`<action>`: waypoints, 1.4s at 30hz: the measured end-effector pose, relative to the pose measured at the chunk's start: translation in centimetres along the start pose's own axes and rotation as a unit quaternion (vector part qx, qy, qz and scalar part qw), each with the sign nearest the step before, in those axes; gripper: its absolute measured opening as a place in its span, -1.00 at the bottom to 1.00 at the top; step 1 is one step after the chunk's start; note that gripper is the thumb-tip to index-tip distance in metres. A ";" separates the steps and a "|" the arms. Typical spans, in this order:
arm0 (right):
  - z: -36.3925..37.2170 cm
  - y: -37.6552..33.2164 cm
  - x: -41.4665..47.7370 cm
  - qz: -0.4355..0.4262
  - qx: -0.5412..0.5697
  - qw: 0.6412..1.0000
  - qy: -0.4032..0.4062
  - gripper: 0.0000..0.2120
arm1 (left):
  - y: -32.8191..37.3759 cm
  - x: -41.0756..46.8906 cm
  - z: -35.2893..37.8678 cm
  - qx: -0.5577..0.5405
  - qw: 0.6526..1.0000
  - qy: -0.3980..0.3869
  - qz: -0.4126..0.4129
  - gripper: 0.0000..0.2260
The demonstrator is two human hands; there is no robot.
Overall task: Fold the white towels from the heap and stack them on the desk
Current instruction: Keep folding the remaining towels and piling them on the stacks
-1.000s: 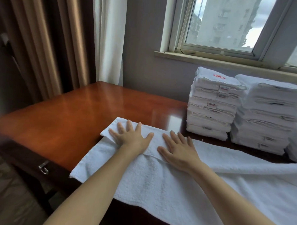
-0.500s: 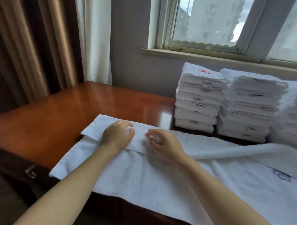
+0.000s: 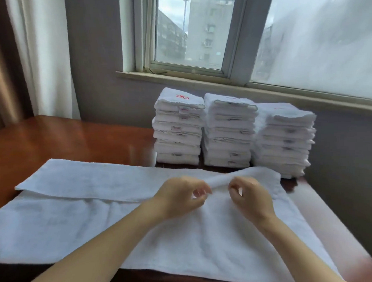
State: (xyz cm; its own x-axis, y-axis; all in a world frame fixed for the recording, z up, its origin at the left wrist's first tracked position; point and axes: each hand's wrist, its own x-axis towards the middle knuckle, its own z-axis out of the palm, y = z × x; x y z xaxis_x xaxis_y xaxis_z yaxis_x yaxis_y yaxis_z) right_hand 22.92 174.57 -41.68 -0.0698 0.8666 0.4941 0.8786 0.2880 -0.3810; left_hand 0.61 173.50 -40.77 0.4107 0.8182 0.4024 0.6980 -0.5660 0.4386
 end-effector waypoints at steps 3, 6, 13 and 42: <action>-1.5 3.0 0.7 0.028 -0.065 0.996 -0.062 -0.80 | 1.5 2.3 2.3 0.063 0.997 -0.048 0.017 -0.74; -2.0 4.7 1.7 0.019 -0.107 0.987 -0.115 -0.65 | 1.9 4.0 3.9 0.104 0.992 -0.056 0.035 -0.66; -1.5 5.8 4.5 0.005 -0.152 0.978 -0.143 -0.72 | 0.7 6.2 6.5 0.167 0.983 -0.066 -0.031 -0.55; -7.3 4.8 -0.8 0.031 -0.099 0.994 -0.027 -0.71 | 3.9 5.2 5.8 0.071 0.996 0.056 -0.029 -0.82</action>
State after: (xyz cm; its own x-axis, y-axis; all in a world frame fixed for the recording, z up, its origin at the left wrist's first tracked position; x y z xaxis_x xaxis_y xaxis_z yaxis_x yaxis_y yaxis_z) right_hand 30.67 172.28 -38.16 -0.0340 0.9026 0.4291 0.9575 0.1525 -0.2449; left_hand 8.86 176.15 -41.58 0.3053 0.8283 0.4698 0.7974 -0.4921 0.3494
